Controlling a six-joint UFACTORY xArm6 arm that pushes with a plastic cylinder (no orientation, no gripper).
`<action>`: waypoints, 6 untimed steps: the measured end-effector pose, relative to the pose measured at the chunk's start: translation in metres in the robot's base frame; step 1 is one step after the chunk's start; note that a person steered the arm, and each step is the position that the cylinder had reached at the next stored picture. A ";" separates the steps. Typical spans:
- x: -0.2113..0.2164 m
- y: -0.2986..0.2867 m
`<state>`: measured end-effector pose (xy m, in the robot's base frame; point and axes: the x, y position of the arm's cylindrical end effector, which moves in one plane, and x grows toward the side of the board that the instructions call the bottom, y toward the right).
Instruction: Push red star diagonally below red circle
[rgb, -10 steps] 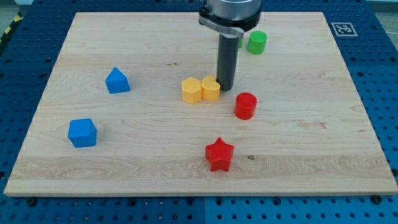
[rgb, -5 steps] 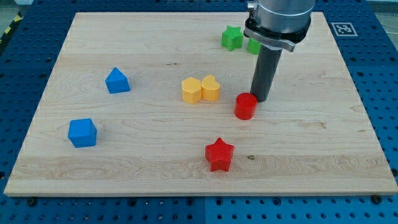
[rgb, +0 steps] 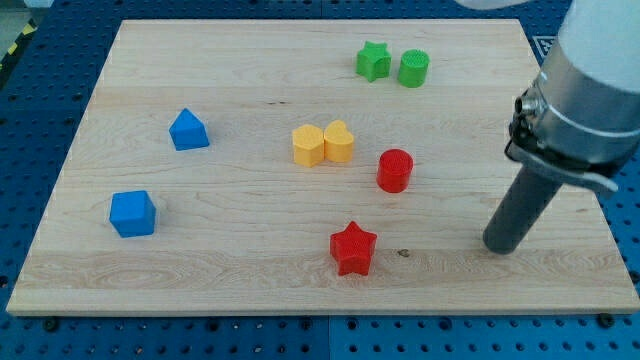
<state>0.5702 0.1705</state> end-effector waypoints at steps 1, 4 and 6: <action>0.019 -0.024; 0.039 -0.137; 0.048 -0.160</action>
<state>0.6184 0.0108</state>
